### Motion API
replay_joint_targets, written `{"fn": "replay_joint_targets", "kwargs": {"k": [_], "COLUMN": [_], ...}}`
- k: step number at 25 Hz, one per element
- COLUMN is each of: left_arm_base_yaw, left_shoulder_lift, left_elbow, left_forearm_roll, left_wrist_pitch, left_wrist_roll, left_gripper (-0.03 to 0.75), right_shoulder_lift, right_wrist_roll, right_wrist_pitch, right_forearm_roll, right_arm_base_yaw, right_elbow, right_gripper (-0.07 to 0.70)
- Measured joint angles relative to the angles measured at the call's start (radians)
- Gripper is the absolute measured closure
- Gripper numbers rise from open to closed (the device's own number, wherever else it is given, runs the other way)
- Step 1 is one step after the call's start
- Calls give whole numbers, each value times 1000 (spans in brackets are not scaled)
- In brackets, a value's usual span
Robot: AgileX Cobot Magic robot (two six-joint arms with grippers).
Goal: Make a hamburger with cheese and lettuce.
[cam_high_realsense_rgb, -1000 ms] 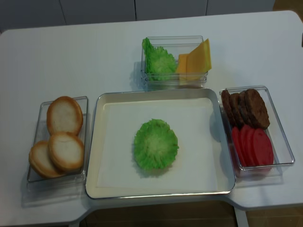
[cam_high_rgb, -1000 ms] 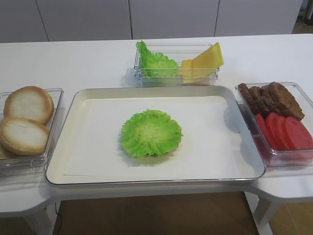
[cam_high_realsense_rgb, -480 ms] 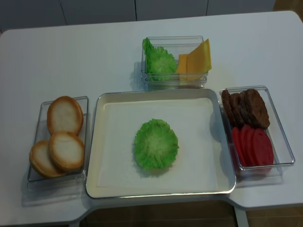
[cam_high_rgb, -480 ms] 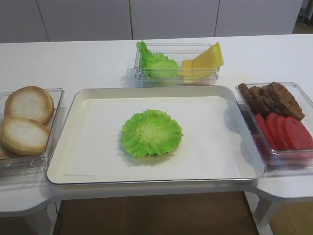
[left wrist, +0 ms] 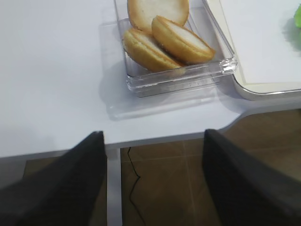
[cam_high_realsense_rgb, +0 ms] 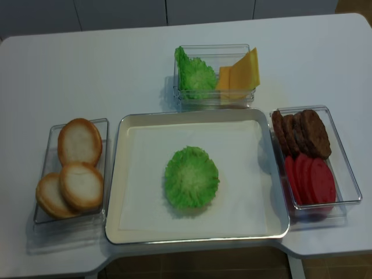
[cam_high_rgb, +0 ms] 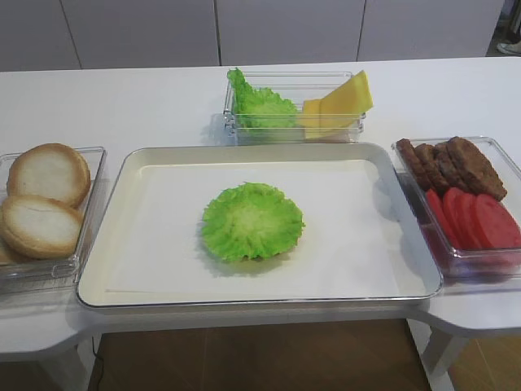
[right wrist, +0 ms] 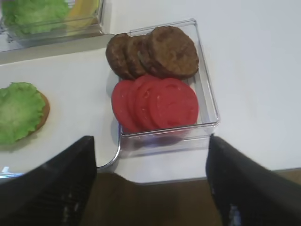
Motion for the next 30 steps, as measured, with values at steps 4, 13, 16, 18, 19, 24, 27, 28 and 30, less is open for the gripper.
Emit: {"fn": "replay_joint_targets", "kwargs": {"k": [4, 13, 16, 18, 19, 24, 27, 28, 30], "left_arm_base_yaw": [0, 0, 0, 0, 0, 0, 0, 0, 0], "left_shoulder_lift": [0, 0, 0, 0, 0, 0, 0, 0, 0], "left_elbow": [0, 0, 0, 0, 0, 0, 0, 0, 0], "left_forearm_roll": [0, 0, 0, 0, 0, 0, 0, 0, 0], "left_wrist_pitch": [0, 0, 0, 0, 0, 0, 0, 0, 0], "left_wrist_roll": [0, 0, 0, 0, 0, 0, 0, 0, 0], "left_gripper": [237, 237, 237, 237, 237, 237, 237, 237, 237], "right_shoulder_lift": [-68, -269, -324, -366, -391, -504, -512, -512, -512], "right_wrist_roll": [-2, -42, -79, -103, -105, -113, -126, -129, -133], "right_wrist_pitch": [73, 210, 232, 236, 239, 245, 247, 247, 247], "right_forearm_roll": [8, 4, -4, -14, -23, -38, -35, -32, -12], "right_arm_base_yaw": [0, 2, 24, 33, 35, 35, 37, 37, 41], "right_elbow": [0, 0, 0, 0, 0, 0, 10, 21, 45], "right_gripper": [68, 68, 68, 68, 68, 68, 68, 68, 68]}}
